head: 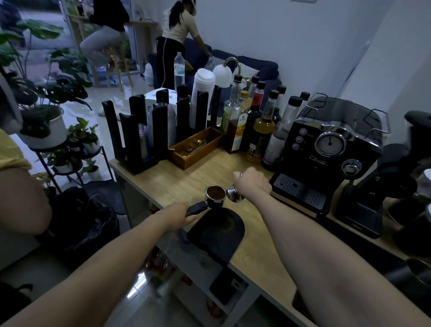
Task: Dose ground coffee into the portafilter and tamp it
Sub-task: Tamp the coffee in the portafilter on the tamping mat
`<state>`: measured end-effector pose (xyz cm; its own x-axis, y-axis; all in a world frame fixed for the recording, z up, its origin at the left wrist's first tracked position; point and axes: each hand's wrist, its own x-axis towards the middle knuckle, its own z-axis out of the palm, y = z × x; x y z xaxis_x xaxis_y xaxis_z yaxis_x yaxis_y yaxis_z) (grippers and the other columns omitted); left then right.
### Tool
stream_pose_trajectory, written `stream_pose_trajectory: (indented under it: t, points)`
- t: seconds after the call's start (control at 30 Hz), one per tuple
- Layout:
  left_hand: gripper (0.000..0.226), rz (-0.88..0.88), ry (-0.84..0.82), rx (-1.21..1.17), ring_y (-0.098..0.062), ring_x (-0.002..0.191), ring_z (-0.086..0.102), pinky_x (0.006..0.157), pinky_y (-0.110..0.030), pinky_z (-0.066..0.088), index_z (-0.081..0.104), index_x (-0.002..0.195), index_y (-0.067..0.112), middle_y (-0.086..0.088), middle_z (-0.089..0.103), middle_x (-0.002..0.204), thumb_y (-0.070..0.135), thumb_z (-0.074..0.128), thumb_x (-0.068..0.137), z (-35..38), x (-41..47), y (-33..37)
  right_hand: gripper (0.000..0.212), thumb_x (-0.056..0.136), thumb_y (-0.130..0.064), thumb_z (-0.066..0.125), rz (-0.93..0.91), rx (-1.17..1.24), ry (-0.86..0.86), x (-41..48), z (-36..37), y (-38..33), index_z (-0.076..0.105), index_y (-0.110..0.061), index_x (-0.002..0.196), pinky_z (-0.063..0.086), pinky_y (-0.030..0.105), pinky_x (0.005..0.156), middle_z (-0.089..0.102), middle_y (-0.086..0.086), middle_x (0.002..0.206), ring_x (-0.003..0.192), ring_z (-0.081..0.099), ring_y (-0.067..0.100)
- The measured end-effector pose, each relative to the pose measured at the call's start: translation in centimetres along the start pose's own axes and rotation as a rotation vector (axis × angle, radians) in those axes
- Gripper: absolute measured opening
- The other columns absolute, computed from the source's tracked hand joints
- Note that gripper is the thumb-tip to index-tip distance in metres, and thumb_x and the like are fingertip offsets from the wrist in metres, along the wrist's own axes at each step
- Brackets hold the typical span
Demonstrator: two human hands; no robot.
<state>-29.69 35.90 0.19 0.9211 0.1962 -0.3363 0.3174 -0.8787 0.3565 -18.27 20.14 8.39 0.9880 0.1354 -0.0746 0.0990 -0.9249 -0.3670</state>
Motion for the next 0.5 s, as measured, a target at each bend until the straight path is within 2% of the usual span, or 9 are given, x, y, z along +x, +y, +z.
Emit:
stream_pose_trajectory:
  t: [0.13,0.23,0.37,0.5]
  points:
    - [0.040,0.051,-0.041,0.004,-0.018,0.083,0.052,0.072,-0.028,0.042,0.053,0.113,0.007,-0.013,0.062,0.105,0.041,0.045,0.094,0.3,-0.1,1.1,0.040,0.091,-0.039,0.038,-0.016,0.001,0.015,0.2,-0.6,-0.7,0.052,-0.008,0.112,0.036,0.032,0.064,0.055,0.009,0.095,0.080,0.048,0.026]
    - [0.038,0.074,-0.071,0.008,-0.020,0.083,0.055,0.072,-0.029,0.042,0.055,0.112,0.007,-0.015,0.064,0.107,0.040,0.046,0.095,1.0,-0.2,1.7,0.039,0.091,-0.038,0.037,-0.038,-0.013,0.015,0.0,-0.3,-0.8,0.053,-0.008,0.111,0.037,0.032,0.065,0.058,0.010,0.098,0.081,0.050,0.026]
    - [0.041,0.062,-0.087,0.023,-0.027,0.099,0.060,0.074,-0.027,0.042,0.052,0.119,0.008,-0.014,0.062,0.112,0.040,0.048,0.094,2.1,-0.3,2.1,0.036,0.091,-0.036,0.038,-0.043,-0.033,-0.006,-0.5,0.8,-0.5,0.053,-0.009,0.108,0.037,0.032,0.065,0.055,0.008,0.092,0.081,0.050,0.025]
    - [0.044,0.077,-0.108,0.082,-0.027,0.103,0.059,0.075,-0.026,0.041,0.051,0.124,0.009,-0.013,0.062,0.114,0.041,0.046,0.094,2.5,-0.2,2.4,0.033,0.090,-0.034,0.037,-0.048,-0.056,-0.044,-1.1,2.0,0.1,0.052,-0.009,0.105,0.034,0.030,0.060,0.050,0.005,0.081,0.075,0.049,0.024]
